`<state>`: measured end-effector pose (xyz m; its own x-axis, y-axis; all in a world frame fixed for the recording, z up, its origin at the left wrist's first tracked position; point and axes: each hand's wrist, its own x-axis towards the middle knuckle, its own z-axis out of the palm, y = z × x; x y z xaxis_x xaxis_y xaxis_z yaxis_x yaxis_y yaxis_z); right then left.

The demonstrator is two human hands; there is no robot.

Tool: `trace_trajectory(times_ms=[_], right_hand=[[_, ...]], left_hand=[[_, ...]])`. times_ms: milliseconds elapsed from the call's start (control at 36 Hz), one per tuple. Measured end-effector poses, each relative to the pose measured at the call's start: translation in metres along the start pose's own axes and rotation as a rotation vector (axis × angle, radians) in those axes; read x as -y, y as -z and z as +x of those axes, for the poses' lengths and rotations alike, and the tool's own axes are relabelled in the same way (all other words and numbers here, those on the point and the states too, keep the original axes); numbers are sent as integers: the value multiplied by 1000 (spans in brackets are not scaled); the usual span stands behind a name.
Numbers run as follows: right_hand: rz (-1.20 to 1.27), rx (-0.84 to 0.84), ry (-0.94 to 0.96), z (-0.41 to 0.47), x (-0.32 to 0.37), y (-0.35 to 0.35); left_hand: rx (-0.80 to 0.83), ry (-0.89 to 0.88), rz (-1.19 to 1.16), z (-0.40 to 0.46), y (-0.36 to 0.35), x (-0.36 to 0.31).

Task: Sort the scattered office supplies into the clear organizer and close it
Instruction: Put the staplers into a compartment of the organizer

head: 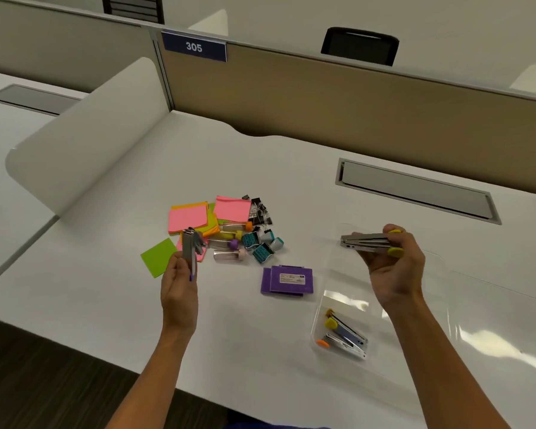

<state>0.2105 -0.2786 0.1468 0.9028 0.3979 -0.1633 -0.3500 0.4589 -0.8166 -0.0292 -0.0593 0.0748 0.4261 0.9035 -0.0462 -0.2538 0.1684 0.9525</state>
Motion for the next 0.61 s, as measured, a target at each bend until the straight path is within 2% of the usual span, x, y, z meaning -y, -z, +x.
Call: trace_trajectory(times_ms=[194,278,417,611], right_hand=[[185,-201,-273,-17,-5,8],[250,-261,-322,-24,-10,14],[227,-285,-348,-32,-10,30],[36,-290,-259,-40,4,43]], left_hand=[[55,53,-209,-8,-37,-11],[104,18,-175,-15,-49,-10],[184,-58,-21,-24,-66,-4],[286,-45,93,-37,-87,13]])
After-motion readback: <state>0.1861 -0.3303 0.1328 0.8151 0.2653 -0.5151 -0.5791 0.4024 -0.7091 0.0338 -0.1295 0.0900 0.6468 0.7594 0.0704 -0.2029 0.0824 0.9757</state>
